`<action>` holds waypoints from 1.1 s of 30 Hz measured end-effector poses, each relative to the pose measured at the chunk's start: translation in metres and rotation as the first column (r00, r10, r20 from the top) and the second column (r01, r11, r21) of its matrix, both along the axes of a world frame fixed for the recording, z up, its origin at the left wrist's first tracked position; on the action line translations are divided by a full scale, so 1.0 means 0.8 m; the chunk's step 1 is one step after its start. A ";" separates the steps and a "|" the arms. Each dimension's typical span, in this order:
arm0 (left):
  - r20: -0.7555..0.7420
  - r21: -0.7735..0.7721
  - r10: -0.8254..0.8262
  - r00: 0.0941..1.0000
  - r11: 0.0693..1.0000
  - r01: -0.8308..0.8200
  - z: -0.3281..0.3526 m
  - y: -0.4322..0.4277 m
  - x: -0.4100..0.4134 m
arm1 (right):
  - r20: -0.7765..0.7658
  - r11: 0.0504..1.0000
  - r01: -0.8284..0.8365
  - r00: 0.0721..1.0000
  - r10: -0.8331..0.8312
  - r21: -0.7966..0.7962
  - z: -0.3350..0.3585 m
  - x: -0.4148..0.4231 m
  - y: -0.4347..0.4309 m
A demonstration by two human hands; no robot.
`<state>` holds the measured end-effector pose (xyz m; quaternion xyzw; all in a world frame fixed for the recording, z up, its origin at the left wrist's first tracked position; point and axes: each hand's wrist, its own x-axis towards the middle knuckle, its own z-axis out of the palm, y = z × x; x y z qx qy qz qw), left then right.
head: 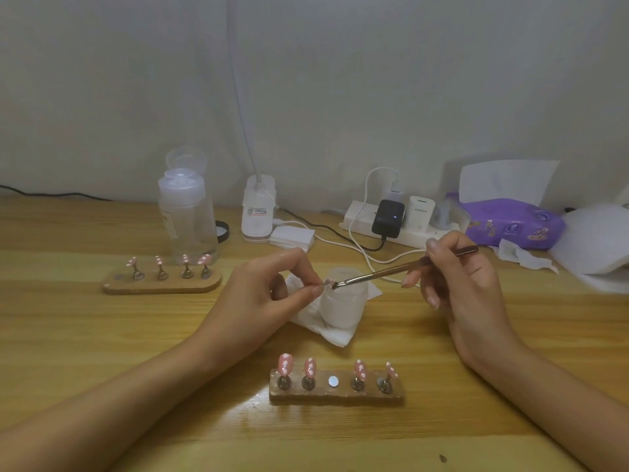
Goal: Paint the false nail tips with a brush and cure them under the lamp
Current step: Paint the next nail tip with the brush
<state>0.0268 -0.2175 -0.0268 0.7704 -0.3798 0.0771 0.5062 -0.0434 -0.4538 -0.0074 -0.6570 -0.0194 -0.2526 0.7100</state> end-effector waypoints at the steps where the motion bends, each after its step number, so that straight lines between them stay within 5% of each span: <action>1: 0.001 0.000 -0.003 1.000 1.000 0.003 0.000 0.000 0.000 | -0.001 1.000 0.016 1.000 -0.016 0.001 0.000 0.000 0.000; 13: 0.037 0.012 0.015 0.999 1.000 -0.016 -0.002 0.000 0.002 | 0.035 0.999 0.007 0.999 -0.005 -0.041 -0.001 0.001 -0.004; 22: 0.401 -0.170 0.186 0.897 0.977 -0.126 0.081 0.015 -0.019 | 0.016 0.997 0.071 0.997 -0.071 0.021 0.000 -0.001 -0.006; 28: 0.583 -0.016 0.054 0.811 0.998 -0.054 0.094 0.021 -0.045 | 0.018 0.999 0.045 0.999 -0.045 0.005 -0.001 0.000 -0.002; 33: 0.471 0.055 -0.100 0.877 0.995 0.084 0.050 0.017 -0.063 | 0.020 0.999 0.035 0.999 -0.035 -0.002 -0.001 -0.002 -0.002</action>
